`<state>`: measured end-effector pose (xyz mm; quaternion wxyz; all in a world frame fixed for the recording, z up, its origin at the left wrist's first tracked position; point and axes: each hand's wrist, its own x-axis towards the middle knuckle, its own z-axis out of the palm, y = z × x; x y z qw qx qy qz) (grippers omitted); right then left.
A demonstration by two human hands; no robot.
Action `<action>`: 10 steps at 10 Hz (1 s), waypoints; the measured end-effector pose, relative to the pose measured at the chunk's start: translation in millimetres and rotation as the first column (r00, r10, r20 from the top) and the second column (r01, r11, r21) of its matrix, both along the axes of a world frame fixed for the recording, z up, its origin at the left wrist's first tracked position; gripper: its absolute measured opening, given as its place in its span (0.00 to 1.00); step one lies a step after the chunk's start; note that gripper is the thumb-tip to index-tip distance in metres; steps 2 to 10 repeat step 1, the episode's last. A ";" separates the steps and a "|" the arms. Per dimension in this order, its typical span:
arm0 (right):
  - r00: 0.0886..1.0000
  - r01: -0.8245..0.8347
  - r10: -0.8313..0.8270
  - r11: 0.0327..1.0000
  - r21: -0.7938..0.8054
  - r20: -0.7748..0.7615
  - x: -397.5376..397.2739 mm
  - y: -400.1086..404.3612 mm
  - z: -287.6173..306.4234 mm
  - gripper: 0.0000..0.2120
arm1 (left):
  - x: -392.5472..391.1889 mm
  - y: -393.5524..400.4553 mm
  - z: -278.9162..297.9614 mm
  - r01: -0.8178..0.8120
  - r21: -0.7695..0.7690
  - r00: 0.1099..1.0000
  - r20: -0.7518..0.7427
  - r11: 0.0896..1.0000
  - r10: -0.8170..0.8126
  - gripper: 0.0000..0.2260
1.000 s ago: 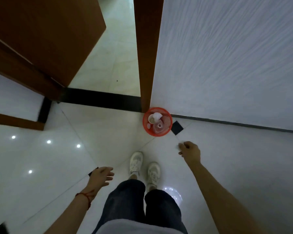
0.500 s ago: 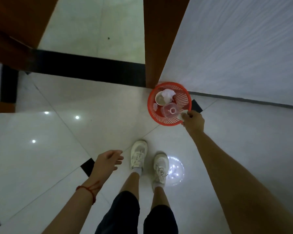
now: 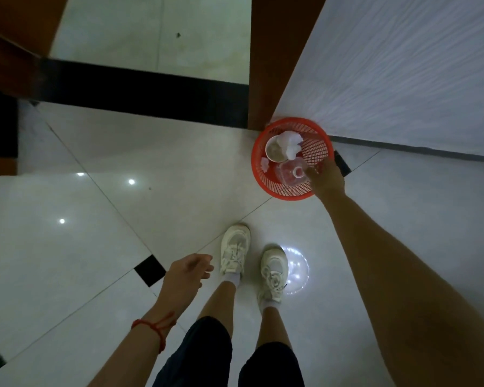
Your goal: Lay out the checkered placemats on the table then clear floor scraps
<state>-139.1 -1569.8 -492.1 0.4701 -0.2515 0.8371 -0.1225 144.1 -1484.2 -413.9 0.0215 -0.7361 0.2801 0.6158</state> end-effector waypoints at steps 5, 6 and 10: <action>0.997 -0.070 0.070 0.997 -0.017 -0.028 -5.8 33.0 9.7 0.18 | -1.7 -5.4 6.1 -0.003 -0.041 1.000 0.012 0.999 0.004 0.09; 0.997 -0.070 0.070 0.997 -0.017 -0.028 -5.8 33.0 9.7 0.18 | -1.7 -5.4 6.1 -0.003 -0.041 1.000 0.012 0.999 0.004 0.09; 0.997 -0.070 0.070 0.997 -0.017 -0.028 -5.8 33.0 9.7 0.18 | -1.7 -5.4 6.1 -0.003 -0.041 1.000 0.012 0.999 0.004 0.09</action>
